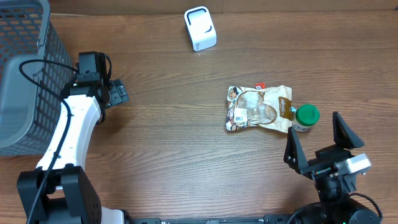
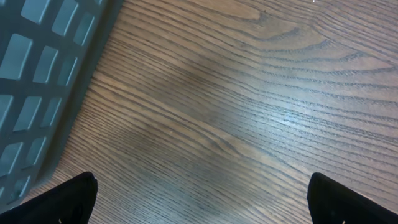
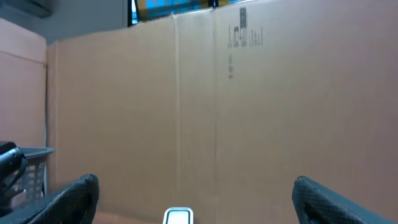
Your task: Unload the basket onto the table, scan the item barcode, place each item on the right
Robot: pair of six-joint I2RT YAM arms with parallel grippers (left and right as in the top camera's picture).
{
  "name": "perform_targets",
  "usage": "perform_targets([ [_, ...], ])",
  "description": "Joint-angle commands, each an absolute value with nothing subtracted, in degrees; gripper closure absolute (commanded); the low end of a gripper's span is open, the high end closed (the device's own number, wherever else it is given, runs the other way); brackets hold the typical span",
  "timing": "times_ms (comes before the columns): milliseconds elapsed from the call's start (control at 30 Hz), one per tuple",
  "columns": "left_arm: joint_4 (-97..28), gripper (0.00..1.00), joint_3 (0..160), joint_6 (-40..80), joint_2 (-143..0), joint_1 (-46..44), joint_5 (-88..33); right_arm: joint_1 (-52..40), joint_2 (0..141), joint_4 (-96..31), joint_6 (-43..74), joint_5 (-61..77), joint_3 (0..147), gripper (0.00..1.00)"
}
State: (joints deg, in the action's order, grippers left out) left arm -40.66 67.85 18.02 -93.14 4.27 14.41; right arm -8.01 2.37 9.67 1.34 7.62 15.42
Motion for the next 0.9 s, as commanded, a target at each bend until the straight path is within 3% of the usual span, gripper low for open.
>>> perform_targets([
  [0,-40.42,0.0,68.4,18.2,-93.01,4.49,15.0,-7.88,0.95,12.91,2.22,7.46,12.01,0.0],
  [500,-40.45,0.0,68.4,18.2,-93.01,4.49,15.0,-7.86,0.16,16.88,7.2,4.6,0.78,0.0],
  [867,-40.42,0.0,68.4,18.2,-93.01,4.49,15.0,-7.86,0.16,2.04,7.49,4.8,0.43,0.0],
])
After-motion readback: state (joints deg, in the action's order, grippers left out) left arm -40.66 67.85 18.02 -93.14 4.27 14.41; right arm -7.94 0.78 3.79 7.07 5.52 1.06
